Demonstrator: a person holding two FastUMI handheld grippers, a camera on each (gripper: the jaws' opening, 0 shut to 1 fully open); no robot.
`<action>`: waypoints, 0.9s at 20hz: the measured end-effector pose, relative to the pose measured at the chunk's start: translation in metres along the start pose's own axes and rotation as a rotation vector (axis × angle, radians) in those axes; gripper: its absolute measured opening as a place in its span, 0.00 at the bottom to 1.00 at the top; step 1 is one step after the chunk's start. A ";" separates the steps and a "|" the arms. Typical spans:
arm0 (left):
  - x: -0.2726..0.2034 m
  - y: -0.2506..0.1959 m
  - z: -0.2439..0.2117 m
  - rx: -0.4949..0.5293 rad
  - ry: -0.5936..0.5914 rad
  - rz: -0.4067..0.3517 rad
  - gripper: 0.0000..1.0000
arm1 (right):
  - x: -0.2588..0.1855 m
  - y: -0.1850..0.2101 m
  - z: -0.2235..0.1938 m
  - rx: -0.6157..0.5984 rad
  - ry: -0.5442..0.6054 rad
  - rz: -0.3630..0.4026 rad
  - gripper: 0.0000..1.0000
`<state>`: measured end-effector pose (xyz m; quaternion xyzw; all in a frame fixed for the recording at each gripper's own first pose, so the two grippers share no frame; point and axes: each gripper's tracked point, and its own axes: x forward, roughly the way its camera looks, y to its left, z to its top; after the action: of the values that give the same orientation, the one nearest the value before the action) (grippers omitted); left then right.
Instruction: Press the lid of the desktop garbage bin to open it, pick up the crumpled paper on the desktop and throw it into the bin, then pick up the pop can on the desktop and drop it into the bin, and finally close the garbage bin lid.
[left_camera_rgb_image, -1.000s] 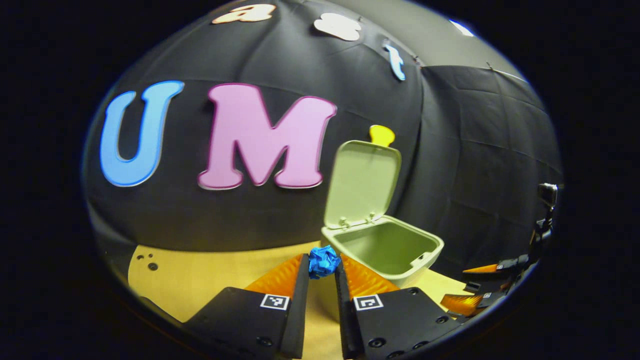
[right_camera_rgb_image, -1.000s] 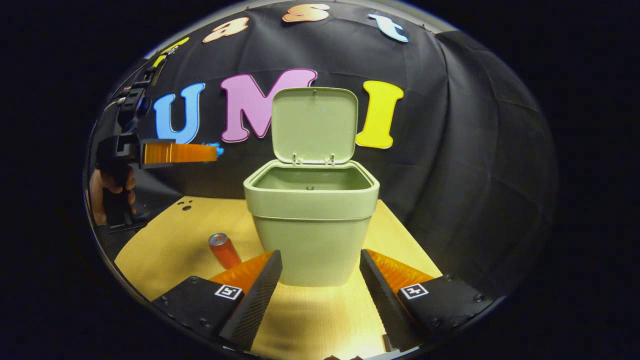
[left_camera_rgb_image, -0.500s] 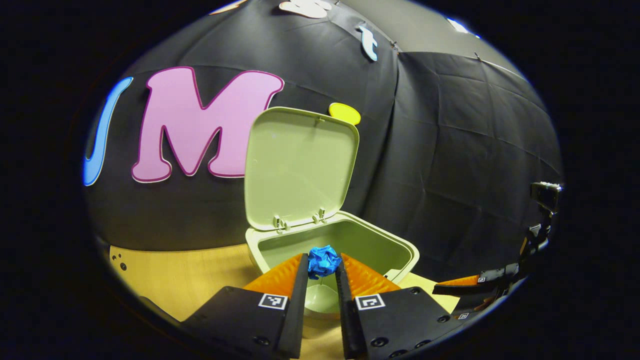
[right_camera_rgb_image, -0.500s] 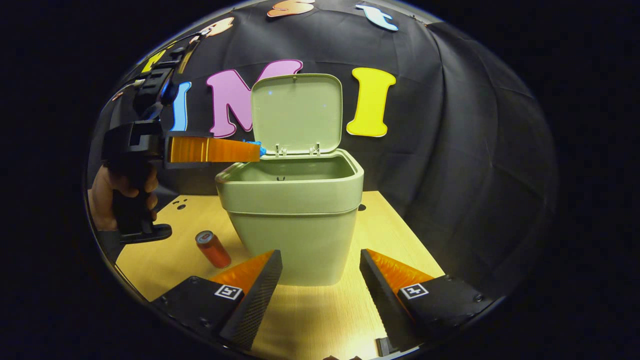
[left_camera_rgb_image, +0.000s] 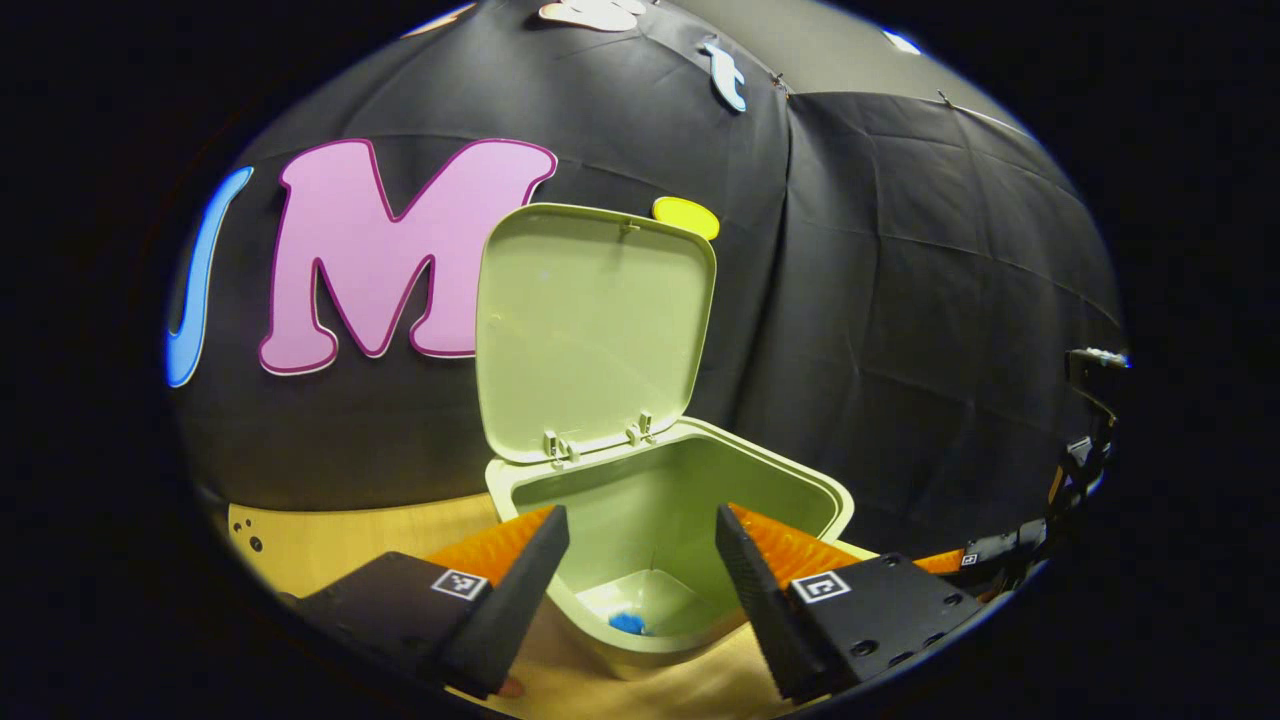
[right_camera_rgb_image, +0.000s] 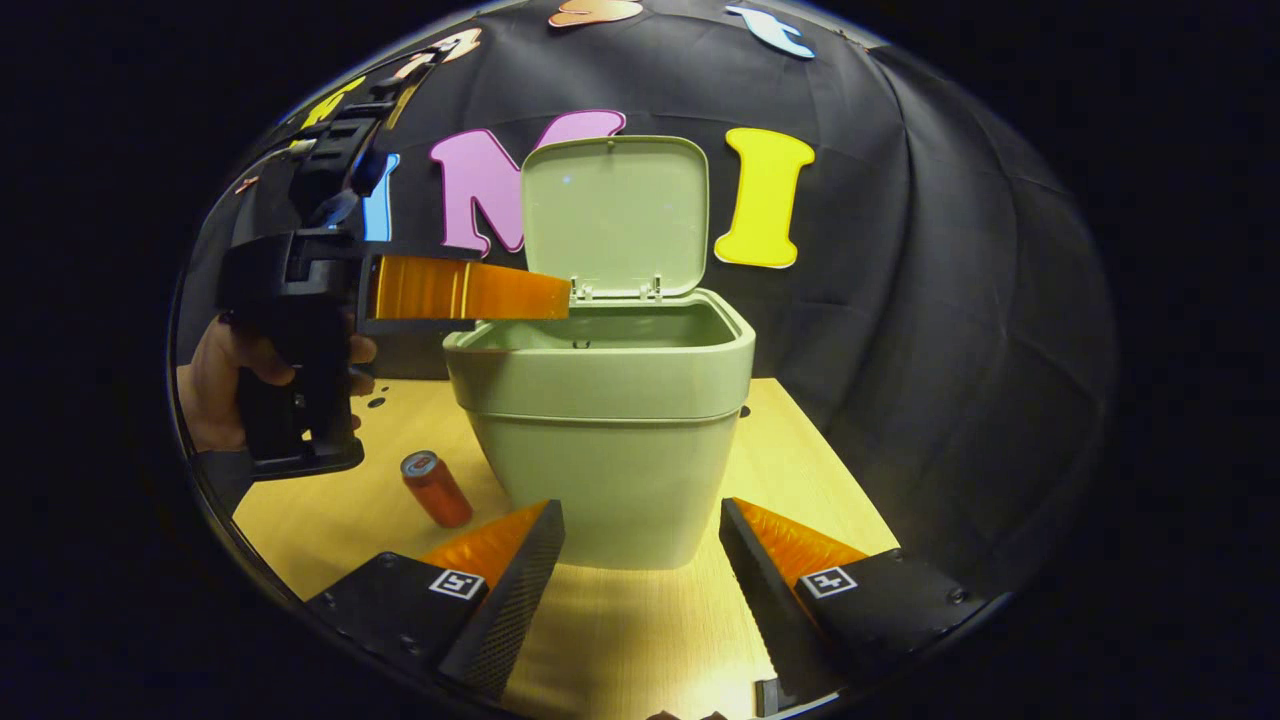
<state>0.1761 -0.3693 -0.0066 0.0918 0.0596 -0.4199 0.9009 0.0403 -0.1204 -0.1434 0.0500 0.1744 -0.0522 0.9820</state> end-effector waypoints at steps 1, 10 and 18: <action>-0.004 0.003 0.003 0.001 -0.009 0.013 0.96 | -0.001 0.003 0.001 -0.004 -0.002 0.007 0.98; -0.094 0.083 -0.007 -0.027 -0.076 0.262 0.96 | -0.008 0.050 -0.009 0.000 0.014 0.110 0.98; -0.202 0.146 -0.084 -0.047 0.016 0.488 0.96 | 0.001 0.107 -0.018 -0.058 0.009 0.200 0.98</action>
<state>0.1559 -0.1088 -0.0342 0.0858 0.0525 -0.1874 0.9771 0.0477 -0.0123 -0.1516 0.0387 0.1742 0.0512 0.9826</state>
